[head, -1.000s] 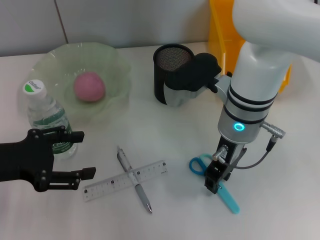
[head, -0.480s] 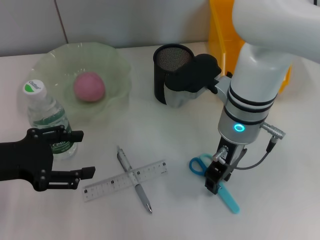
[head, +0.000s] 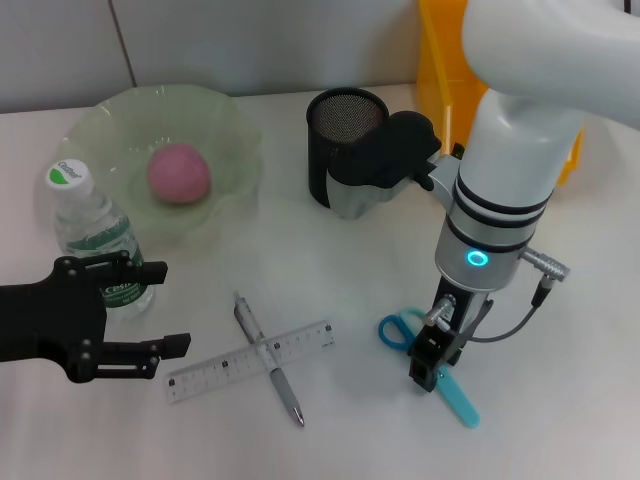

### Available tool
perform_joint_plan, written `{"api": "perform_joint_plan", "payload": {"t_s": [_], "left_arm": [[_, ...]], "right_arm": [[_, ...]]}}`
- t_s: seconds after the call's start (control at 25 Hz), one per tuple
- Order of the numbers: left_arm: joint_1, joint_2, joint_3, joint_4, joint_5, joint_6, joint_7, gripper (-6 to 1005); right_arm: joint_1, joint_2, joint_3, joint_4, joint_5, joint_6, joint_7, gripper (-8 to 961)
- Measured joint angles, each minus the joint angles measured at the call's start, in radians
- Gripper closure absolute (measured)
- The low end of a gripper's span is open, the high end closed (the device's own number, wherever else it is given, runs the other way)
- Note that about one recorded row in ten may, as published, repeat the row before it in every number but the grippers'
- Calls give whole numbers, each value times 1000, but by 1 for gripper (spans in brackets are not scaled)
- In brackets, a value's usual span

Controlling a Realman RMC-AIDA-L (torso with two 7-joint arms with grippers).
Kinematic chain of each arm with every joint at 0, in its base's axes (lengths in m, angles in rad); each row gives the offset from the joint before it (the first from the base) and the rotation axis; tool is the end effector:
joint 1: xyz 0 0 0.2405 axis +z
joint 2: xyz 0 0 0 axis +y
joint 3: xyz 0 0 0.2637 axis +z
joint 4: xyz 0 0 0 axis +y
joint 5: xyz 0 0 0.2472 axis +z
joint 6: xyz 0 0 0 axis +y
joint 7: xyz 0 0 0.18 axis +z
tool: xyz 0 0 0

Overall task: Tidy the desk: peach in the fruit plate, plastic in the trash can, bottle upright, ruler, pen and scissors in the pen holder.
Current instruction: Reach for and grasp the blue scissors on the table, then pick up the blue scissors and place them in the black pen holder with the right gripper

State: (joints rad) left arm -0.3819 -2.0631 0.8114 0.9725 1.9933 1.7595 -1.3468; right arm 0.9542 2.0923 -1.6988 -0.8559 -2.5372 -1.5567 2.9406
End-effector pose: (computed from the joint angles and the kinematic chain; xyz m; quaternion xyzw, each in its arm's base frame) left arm -0.2746 0.3358 0.0099 -0.9724 -0.1015 -0.1857 0.0985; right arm 0.1744 0.3804 -0.1262 -0.8450 0.3976 -0.3428 0.1017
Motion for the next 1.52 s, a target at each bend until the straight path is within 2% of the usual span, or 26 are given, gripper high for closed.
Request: {"api": "perform_joint_plan", "payload": {"t_s": [0.52, 0.72, 1.24, 1.52], "left_arm": [[2, 0, 0, 0, -1, 2, 0, 178], [5, 0, -1, 0, -5, 4, 8, 179], [9, 0, -2, 2, -15, 6, 9, 182], [11, 1, -3, 2, -15, 7, 9, 183]], "right_arm": [[-3, 0, -5, 1, 1, 1, 0, 622], [-3, 0, -4, 2, 2, 1, 1, 698], [-3, 0, -27, -1, 14, 4, 3, 731], [-31, -7, 6, -96, 13, -1, -10, 741]]}}
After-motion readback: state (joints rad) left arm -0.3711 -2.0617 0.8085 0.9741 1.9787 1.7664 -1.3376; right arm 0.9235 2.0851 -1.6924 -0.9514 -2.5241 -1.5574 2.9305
